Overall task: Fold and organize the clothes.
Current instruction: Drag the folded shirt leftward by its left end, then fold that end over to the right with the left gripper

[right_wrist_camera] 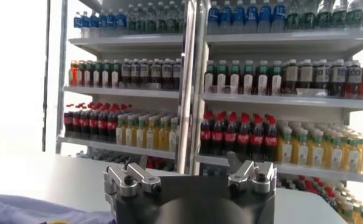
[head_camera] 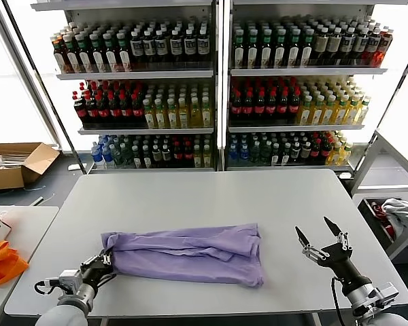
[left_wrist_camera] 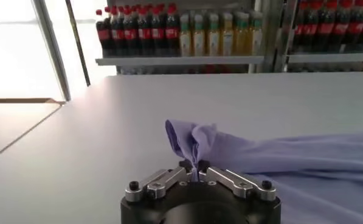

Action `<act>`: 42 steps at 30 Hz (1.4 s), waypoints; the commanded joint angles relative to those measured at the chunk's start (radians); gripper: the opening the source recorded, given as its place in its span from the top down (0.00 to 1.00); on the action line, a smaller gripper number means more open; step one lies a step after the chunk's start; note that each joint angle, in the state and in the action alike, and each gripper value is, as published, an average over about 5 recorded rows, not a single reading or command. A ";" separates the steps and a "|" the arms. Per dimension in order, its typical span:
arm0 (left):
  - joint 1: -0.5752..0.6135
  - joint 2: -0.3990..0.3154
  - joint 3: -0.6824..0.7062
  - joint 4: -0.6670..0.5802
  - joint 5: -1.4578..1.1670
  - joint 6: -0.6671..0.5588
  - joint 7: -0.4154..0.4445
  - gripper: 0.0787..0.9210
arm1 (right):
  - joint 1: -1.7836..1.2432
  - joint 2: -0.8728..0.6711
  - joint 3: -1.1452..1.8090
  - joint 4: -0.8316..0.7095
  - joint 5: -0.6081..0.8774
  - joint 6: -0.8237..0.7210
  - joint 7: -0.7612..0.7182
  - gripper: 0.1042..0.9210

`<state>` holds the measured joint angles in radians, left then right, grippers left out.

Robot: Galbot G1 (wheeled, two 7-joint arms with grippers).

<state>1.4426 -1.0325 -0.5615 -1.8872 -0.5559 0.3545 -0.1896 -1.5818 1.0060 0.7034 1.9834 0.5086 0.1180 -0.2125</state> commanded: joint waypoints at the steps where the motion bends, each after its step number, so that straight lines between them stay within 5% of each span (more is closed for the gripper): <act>1: -0.040 0.245 -0.325 0.201 -0.053 -0.015 0.202 0.97 | 0.002 0.000 -0.006 0.002 -0.001 0.000 0.000 0.12; 5: -0.038 0.307 -0.380 0.208 -0.075 -0.015 0.235 0.97 | 0.000 0.000 -0.009 0.002 -0.002 0.001 -0.001 0.12; 10: -0.026 0.300 -0.369 0.063 -0.095 -0.001 0.240 0.97 | -0.003 0.007 -0.011 0.006 -0.008 0.001 -0.002 0.12; 21: -0.083 0.229 -0.008 -0.194 -0.133 0.020 0.187 0.97 | -0.053 0.013 0.016 0.009 -0.012 0.013 -0.009 0.12; 31: -0.256 0.180 0.332 -0.162 -0.118 0.065 0.102 0.97 | -0.070 0.028 0.029 0.008 -0.019 0.015 -0.010 0.12; 42: -0.343 0.081 0.478 -0.074 -0.086 0.086 0.066 0.97 | -0.074 0.028 0.030 0.009 -0.029 0.012 -0.013 0.12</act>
<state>1.2041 -0.8755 -0.2969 -1.9963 -0.6583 0.4191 -0.0880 -1.6508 1.0327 0.7317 1.9916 0.4818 0.1312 -0.2248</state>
